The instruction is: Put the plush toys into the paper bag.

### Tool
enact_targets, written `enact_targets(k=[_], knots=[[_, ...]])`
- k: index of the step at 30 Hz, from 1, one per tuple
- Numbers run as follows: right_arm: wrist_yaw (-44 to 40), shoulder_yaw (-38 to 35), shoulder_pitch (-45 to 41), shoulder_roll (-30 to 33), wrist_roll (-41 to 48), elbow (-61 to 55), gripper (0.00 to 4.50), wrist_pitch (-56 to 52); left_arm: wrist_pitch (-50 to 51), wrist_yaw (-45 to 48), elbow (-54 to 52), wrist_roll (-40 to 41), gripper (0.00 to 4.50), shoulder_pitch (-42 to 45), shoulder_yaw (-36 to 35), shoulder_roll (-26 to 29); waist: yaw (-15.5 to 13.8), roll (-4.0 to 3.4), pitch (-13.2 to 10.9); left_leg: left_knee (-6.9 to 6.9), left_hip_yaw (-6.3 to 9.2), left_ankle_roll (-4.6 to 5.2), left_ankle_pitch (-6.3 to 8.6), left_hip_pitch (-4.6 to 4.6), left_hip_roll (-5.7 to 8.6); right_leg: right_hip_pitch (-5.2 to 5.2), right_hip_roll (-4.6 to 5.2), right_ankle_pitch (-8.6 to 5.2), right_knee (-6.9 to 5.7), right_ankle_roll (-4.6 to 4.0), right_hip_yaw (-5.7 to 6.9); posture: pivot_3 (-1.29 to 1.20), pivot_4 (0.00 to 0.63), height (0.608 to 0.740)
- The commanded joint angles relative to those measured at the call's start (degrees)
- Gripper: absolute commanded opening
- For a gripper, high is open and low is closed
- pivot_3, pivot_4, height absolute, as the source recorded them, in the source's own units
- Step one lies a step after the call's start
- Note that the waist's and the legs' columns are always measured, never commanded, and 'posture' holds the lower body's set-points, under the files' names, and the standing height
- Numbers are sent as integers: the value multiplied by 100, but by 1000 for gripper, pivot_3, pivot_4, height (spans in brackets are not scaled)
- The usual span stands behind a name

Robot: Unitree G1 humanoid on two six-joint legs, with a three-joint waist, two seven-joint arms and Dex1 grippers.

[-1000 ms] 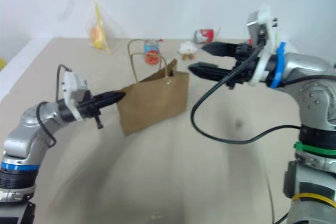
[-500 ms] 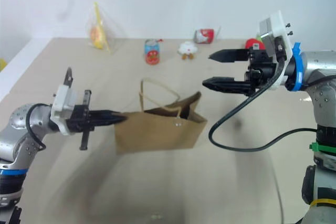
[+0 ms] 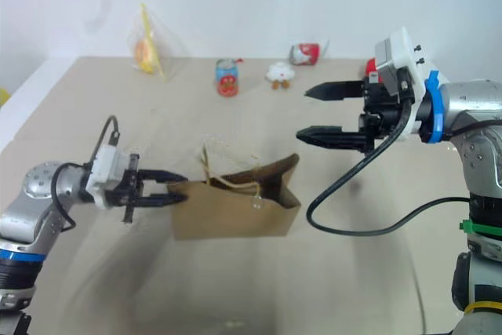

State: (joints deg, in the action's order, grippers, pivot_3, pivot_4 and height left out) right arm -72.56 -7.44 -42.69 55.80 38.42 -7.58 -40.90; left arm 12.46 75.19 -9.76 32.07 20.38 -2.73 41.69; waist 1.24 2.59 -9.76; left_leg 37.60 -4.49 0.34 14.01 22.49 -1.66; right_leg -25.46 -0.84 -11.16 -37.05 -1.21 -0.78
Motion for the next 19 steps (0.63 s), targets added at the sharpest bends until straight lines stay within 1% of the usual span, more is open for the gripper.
enact_targets(k=[1,2,4,7,9,11,14,16,19], knots=[[21,-239,46,133,43,-49,4500,55,649,-479,-712,594,3508,231,-515,240,0,0,0,0,1,0,0,1,0,0,0,-1,0,0,1,0,150,740],[34,-258,64,147,38,-26,4500,54,870,-667,-859,751,4083,264,-636,284,0,0,0,-1,0,0,1,1,0,0,0,-2,1,1,0,0,150,740],[55,-295,127,174,0,43,4500,96,1313,-1089,-1111,1032,4463,271,-886,369,4,-1,0,-1,0,-1,1,1,0,0,1,-4,1,4,0,0,150,740],[57,-339,315,205,-135,198,4500,270,1737,-1663,-1203,1207,4463,146,-1234,406,2,0,0,0,1,-2,2,0,0,1,2,-5,0,4,0,0,150,740],[51,-346,450,211,-241,301,4500,433,1756,-2065,-1001,997,4463,88,-1381,353,1,0,0,0,1,-2,1,-4,1,4,1,-5,0,4,0,0,150,740],[120,-395,568,142,-294,385,4500,540,1373,-2493,-544,336,4463,8,-1359,289,2,0,0,0,0,-2,1,-7,1,5,1,-4,-2,4,0,0,150,740],[263,-417,692,11,-439,579,4500,815,872,-2863,59,-382,4463,-77,-1179,198,5,0,0,0,-2,-3,-1,-16,0,8,-2,-2,-5,2,-1,0,150,740],[412,-446,760,-123,-532,710,4500,1035,726,-3059,356,-746,4463,-104,-1017,147,3,0,0,0,-2,-3,-1,-16,-1,8,-3,-2,-6,1,0,0,150,740],[597,-480,851,-294,-633,851,4500,1300,461,-3223,569,-1084,4463,-121,-920,89,-1,1,1,0,-4,-4,-1,-11,0,7,1,-2,-5,0,-2,0,150,740]])
